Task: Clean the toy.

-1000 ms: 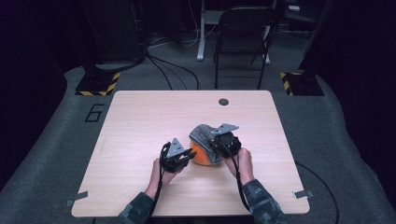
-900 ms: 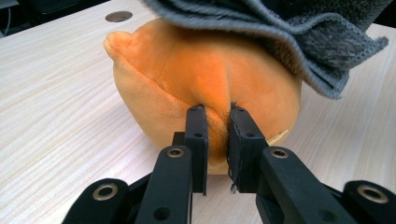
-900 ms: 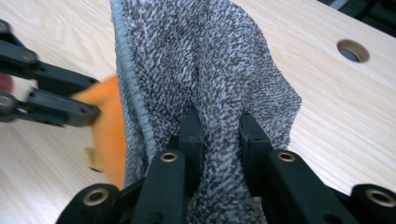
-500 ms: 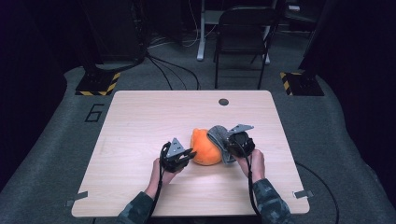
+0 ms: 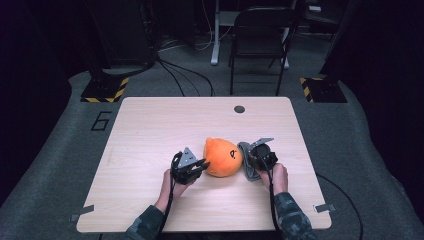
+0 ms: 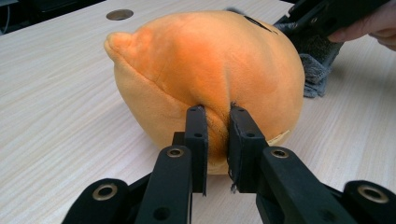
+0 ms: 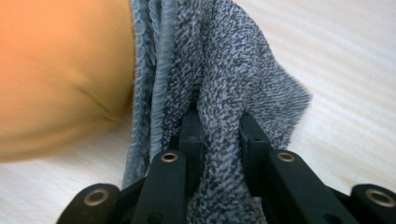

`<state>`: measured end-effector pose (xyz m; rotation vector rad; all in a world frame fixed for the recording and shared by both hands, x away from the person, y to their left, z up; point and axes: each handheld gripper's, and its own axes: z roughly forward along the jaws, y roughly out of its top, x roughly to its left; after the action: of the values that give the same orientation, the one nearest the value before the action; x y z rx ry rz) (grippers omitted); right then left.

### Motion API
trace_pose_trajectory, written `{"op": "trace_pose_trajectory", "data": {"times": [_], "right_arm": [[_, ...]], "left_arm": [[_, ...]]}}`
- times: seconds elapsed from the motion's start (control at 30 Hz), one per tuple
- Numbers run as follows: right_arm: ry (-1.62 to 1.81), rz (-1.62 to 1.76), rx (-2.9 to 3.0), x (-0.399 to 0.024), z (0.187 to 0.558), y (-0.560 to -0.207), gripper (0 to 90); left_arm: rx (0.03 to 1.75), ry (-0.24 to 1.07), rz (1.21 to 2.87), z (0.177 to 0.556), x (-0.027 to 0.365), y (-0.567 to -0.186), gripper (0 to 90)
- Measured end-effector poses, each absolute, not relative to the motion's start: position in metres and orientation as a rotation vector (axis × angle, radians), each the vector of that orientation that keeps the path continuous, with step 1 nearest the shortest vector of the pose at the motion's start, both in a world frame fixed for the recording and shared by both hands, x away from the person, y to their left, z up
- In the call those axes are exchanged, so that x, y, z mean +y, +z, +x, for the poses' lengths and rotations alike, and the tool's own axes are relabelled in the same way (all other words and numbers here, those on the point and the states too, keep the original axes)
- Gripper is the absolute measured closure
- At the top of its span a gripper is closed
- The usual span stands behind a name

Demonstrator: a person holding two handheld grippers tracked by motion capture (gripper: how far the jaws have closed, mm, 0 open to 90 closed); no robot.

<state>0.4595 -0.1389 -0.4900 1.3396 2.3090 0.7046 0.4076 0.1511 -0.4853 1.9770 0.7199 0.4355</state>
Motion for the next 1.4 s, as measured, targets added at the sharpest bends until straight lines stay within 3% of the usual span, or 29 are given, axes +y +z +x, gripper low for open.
{"op": "trace_pose_trajectory", "data": {"times": [0.13,0.3,0.43,0.6,0.8,0.9,1.23,1.4], "right_arm": [[0.715,1.351,2.288,-0.147,0.461,-0.487,76.1],[0.907,1.322,2.181,-0.152,0.447,-0.441,76.4],[1.014,1.197,2.196,-0.132,0.431,-0.413,76.4],[0.904,1.132,2.277,-0.099,0.433,-0.435,77.3],[0.895,1.146,2.305,-0.100,0.440,-0.447,78.0],[0.895,1.135,2.312,-0.101,0.441,-0.448,78.0],[0.898,1.152,2.329,-0.104,0.444,-0.447,78.0],[0.896,1.154,2.333,-0.104,0.445,-0.447,78.0]], "left_arm": [[0.725,0.430,1.980,0.408,0.152,-0.485,79.2],[0.724,0.427,1.980,0.408,0.151,-0.485,79.1],[0.725,0.426,1.980,0.408,0.151,-0.485,79.0],[0.726,0.422,1.985,0.408,0.151,-0.485,78.5],[0.679,0.443,2.002,0.407,0.149,-0.486,75.3],[0.650,0.453,2.009,0.408,0.151,-0.485,69.2],[0.509,0.494,2.107,0.410,0.155,-0.488,31.8],[0.461,0.545,2.178,0.413,0.152,-0.499,24.9]]}}
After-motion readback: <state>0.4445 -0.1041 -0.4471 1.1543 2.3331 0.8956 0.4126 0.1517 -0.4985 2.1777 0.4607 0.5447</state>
